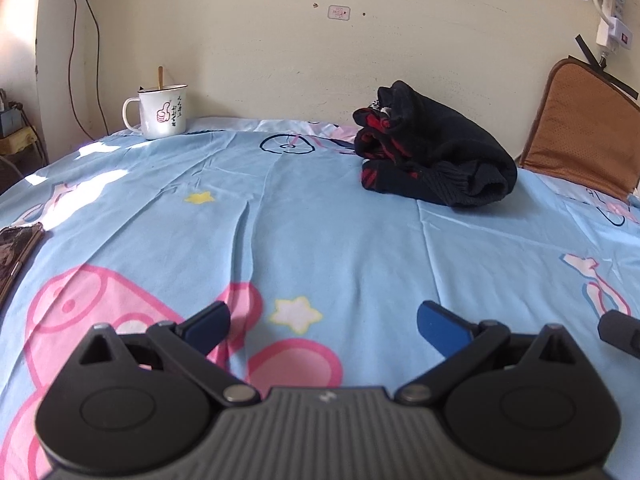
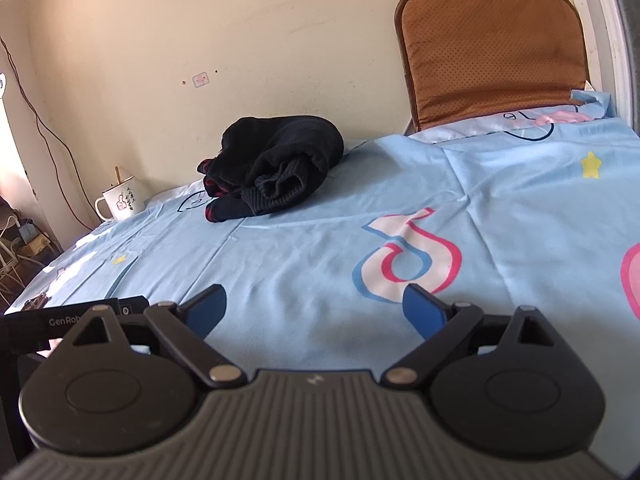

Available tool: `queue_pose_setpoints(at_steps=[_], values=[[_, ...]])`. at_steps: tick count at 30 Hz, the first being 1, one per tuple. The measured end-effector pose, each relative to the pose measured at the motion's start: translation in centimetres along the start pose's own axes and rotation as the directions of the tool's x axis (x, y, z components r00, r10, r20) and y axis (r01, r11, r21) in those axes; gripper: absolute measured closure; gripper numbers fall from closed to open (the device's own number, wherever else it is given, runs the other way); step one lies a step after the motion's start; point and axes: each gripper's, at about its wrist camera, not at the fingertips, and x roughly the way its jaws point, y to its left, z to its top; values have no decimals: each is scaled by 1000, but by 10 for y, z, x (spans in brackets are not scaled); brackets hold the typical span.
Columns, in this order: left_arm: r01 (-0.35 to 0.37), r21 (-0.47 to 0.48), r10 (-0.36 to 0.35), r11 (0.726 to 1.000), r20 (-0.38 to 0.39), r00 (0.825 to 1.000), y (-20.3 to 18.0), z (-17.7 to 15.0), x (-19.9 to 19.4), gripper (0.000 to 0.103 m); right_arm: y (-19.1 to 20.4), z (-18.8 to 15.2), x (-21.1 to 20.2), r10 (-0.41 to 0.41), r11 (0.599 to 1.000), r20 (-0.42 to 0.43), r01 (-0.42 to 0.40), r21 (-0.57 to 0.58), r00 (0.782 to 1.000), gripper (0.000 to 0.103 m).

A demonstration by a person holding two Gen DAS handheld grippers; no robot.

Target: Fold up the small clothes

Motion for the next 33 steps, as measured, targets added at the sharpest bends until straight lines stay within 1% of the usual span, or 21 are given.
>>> queue_pose_setpoints(at_steps=[2, 5, 10, 14, 22, 33], values=[[-33, 2, 33, 999, 0, 999, -1, 0, 0, 0, 0, 0, 0, 1, 1000, -1, -1, -1, 1000, 6], [-65, 4, 65, 998, -1, 998, -1, 0, 0, 0, -1, 0, 0, 1, 1000, -1, -1, -1, 1000, 6], [-96, 2, 96, 995, -2, 995, -1, 1, 1, 0, -1, 0, 0, 2, 1000, -1, -2, -1, 1000, 6], [-114, 21, 114, 993, 2, 994, -4, 0, 1, 0, -1, 1, 0, 1, 1000, -1, -1, 0, 1000, 6], [-127, 27, 127, 992, -1, 992, -5, 1, 1, 0, -1, 1, 0, 2, 1000, -2, -2, 1, 1000, 6], [-120, 48, 120, 992, 5, 993, -7, 0, 0, 0, 0, 0, 0, 8, 1000, -5, -8, 2, 1000, 6]])
